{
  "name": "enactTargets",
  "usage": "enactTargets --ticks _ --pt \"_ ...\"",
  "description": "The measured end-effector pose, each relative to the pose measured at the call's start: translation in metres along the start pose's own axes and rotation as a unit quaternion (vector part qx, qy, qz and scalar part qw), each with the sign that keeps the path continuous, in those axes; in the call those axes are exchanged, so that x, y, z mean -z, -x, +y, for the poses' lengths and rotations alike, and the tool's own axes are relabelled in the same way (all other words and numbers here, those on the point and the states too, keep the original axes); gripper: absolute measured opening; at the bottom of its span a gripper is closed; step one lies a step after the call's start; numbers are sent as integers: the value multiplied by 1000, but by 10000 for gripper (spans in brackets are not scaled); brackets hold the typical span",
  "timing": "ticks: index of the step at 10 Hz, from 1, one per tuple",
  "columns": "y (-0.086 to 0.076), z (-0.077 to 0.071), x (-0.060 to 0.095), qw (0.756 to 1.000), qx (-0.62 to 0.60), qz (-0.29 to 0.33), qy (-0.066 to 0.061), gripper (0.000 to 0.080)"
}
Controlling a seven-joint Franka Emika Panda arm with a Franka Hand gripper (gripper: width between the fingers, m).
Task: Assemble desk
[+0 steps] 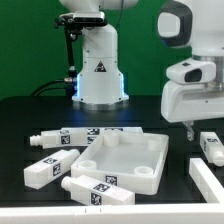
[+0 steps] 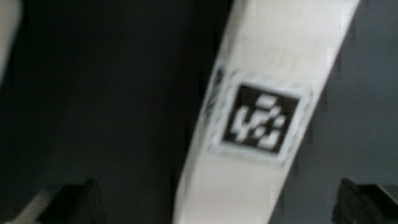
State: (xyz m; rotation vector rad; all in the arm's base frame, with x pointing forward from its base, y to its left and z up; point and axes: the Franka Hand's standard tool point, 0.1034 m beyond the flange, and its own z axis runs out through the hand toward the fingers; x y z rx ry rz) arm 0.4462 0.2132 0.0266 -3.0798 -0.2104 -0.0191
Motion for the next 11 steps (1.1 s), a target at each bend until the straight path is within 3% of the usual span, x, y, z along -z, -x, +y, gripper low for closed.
enactTargets --ticks 2,4,5,6,7,8,11 --pt "7 -6 -15 1000 -1 0 -4 650" --pt "7 -7 -14 1000 5 0 -4 650" --pt "7 -7 -14 1000 6 0 -4 537" --pt "7 -7 -14 1000 6 0 -4 325" --pt "8 -5 -14 1000 9 3 -5 325" --pt "21 2 -13 1000 16 4 -6 282" --pt "56 23 -7 1000 24 -5 -1 282"
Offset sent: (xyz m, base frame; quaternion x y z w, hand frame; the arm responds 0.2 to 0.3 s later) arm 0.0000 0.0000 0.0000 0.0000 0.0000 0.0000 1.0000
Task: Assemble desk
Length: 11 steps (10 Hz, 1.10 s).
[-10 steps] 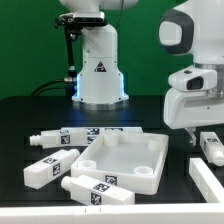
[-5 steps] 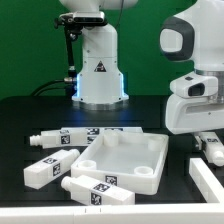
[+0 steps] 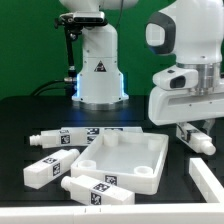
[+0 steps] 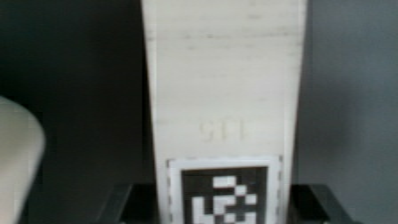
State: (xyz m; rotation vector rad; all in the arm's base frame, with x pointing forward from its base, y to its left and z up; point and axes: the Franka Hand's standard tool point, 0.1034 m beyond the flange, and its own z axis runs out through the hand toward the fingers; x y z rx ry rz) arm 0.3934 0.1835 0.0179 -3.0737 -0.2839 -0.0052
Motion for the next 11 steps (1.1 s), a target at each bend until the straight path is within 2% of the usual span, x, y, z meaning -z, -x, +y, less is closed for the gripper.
enactTargets --ticks 1,6,7,8,9,10,11 --pt "8 -1 -4 1000 1 -3 0 282" --pt "8 -2 -6 1000 9 -5 -1 284" --pt "8 2 -4 1000 27 -10 1 382" --pt "4 20 11 999 40 -21 4 520" --pt "-9 39 35 999 39 -34 4 616" --pt "-25 54 56 997 61 -51 0 616" --pt "-47 74 79 996 70 -59 -8 644"
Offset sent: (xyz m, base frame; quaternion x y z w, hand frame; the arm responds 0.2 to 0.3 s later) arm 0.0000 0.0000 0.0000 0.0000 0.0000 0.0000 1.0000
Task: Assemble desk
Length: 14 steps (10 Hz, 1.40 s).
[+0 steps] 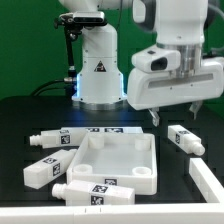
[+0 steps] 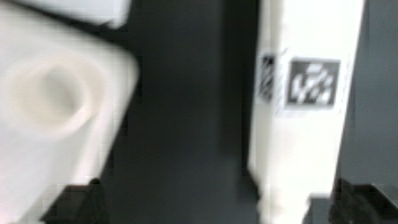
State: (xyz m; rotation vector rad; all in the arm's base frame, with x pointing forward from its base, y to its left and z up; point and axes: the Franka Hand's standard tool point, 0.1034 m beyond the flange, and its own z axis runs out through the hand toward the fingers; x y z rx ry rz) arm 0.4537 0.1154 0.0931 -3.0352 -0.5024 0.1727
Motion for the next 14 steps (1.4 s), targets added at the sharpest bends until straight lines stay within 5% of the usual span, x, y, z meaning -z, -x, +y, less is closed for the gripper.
enactTargets --ticks 1,5,7,8,9,12,14 --pt "-10 8 9 1000 -7 11 0 644" --pt "-11 12 4 1000 22 8 -3 649" --pt "-44 66 16 998 65 -3 -21 649" --pt "-64 80 26 996 86 1 -23 649" --pt "-74 81 31 995 99 8 -21 649" --pt "-69 79 26 995 96 4 -23 649" --pt "-84 106 20 993 118 10 -19 649"
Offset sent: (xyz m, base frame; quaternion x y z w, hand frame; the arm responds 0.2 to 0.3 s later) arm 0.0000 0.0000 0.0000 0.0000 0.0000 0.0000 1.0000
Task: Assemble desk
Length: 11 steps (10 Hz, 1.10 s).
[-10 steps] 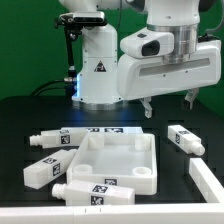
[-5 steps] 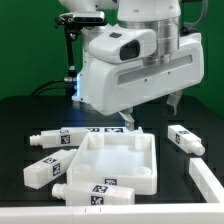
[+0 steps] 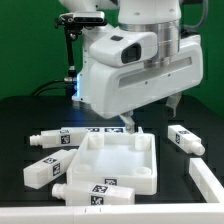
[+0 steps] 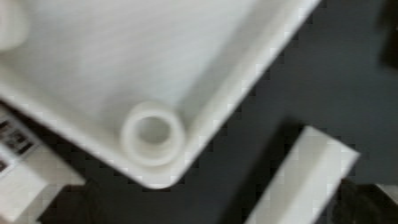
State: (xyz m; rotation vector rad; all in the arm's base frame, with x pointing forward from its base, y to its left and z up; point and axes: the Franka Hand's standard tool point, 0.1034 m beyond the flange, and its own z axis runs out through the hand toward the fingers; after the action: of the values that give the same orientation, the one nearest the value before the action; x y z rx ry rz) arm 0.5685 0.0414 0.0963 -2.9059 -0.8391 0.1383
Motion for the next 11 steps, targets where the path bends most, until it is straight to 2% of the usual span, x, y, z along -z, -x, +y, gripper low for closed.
enactTargets --ticks 1,2,6,7,8,9,10,11 --pt "-12 14 0 1000 14 10 7 649" --pt "-25 31 -2 996 78 33 27 649" --pt "-27 33 -4 995 86 33 27 649" --pt "-27 36 -7 994 96 35 31 649" --pt "-31 48 -16 990 119 50 48 649" --pt "-32 57 -25 990 116 54 55 649" --pt "-32 62 -28 991 113 54 56 649" --pt "-33 60 -27 990 114 55 55 649"
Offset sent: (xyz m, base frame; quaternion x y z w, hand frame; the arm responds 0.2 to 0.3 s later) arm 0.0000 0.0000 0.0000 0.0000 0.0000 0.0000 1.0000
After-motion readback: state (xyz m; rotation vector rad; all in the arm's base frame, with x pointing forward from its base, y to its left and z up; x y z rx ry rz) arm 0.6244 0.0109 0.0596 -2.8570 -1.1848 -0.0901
